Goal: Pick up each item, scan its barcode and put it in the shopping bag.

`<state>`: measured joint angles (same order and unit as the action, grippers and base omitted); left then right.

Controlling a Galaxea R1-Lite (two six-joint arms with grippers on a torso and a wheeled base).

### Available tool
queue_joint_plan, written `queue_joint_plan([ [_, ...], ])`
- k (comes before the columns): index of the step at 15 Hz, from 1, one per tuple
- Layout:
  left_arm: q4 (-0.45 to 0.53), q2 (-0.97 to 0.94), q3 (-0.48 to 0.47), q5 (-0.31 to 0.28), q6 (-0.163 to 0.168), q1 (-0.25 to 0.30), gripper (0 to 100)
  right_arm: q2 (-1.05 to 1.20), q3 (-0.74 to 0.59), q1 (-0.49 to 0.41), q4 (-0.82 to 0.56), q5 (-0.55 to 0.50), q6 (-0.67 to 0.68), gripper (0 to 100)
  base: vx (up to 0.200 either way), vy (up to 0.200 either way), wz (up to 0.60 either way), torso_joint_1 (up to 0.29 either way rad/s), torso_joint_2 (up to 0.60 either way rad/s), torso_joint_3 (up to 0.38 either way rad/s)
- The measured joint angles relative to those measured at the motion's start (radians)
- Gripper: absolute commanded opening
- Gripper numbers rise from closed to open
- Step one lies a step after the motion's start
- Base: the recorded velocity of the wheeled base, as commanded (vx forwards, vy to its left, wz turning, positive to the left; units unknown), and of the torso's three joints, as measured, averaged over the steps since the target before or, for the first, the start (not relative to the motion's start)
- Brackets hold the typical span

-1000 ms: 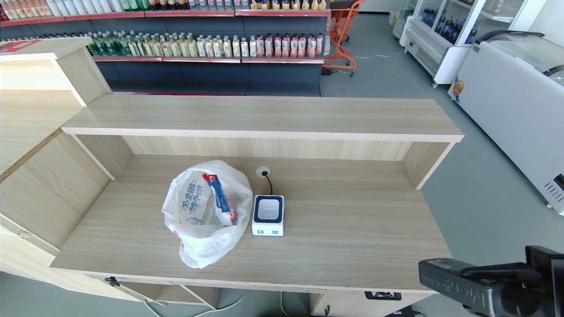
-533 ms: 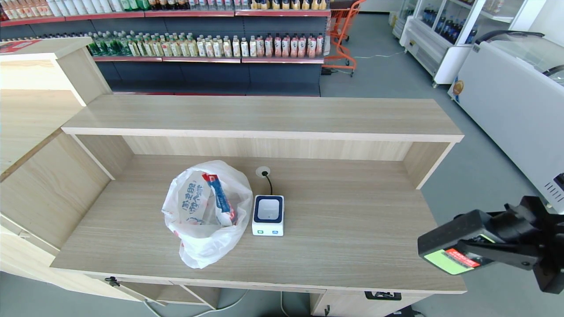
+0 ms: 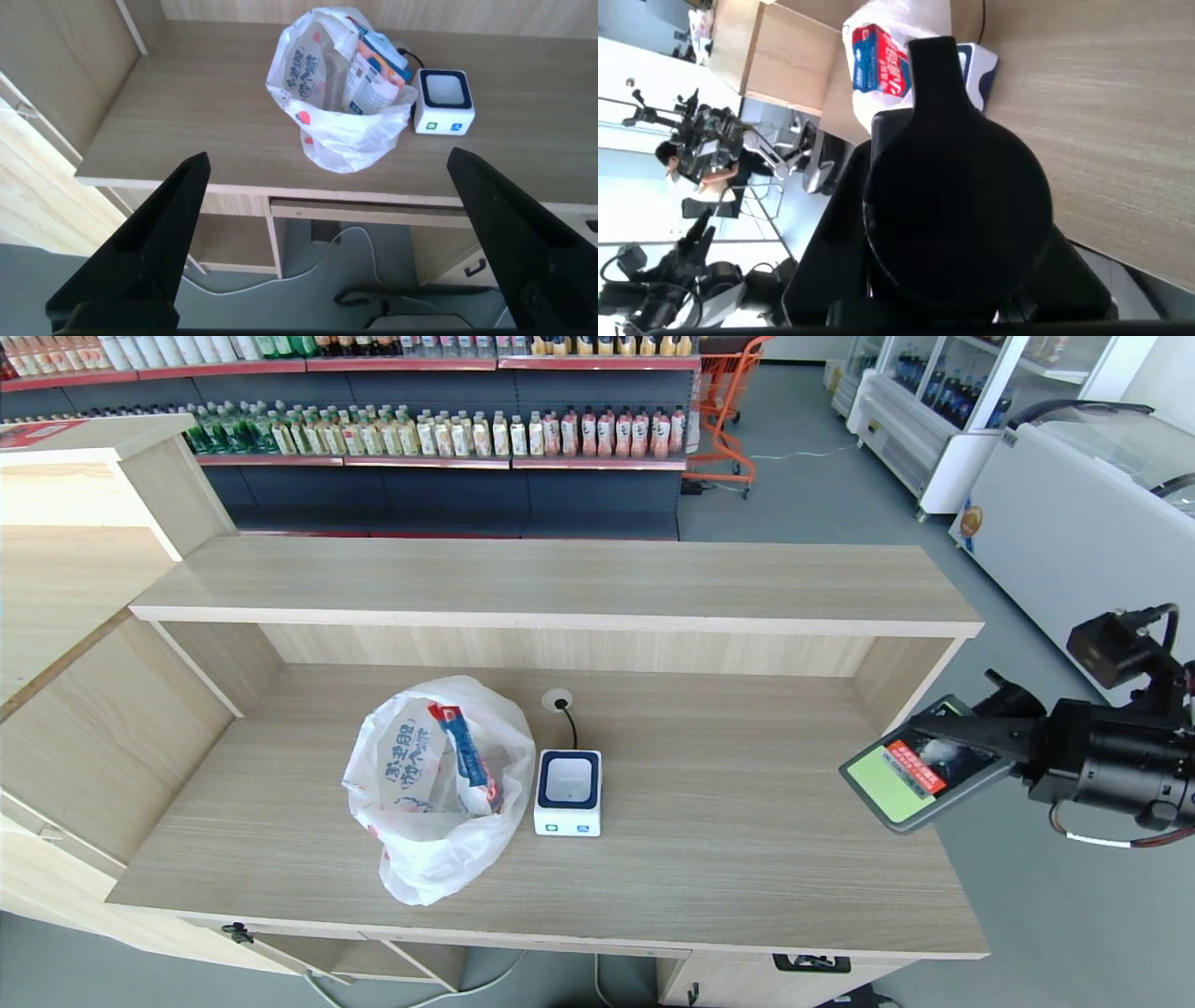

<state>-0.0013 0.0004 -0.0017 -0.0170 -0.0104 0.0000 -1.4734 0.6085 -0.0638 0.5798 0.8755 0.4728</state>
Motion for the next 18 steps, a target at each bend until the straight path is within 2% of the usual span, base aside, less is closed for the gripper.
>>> queue_joint_plan([
  [2, 0.000, 0.000, 0.000, 0.000, 0.000, 0.000, 100, -0.028, -0.010, 0.026, 0.006, -0.038, 0.044, 0, 0.000, 0.000, 0.00, 0.000, 0.00, 0.000],
  [10, 0.000, 0.000, 0.000, 0.000, 0.000, 0.000, 100, -0.053, -0.033, 0.056, 0.007, -0.057, 0.046, 0, 0.000, 0.000, 0.00, 0.000, 0.00, 0.000],
  [15, 0.000, 0.000, 0.000, 0.000, -0.001, 0.000, 100, -0.056, -0.040, 0.077, 0.007, -0.058, 0.046, 0, 0.000, 0.200, 0.00, 0.002, 0.00, 0.006],
  [18, 0.000, 0.000, 0.000, 0.000, -0.001, 0.000, 100, -0.057, -0.036, 0.101, 0.007, -0.094, 0.044, 0, 0.000, 0.200, 0.00, 0.010, 0.00, 0.001],
])
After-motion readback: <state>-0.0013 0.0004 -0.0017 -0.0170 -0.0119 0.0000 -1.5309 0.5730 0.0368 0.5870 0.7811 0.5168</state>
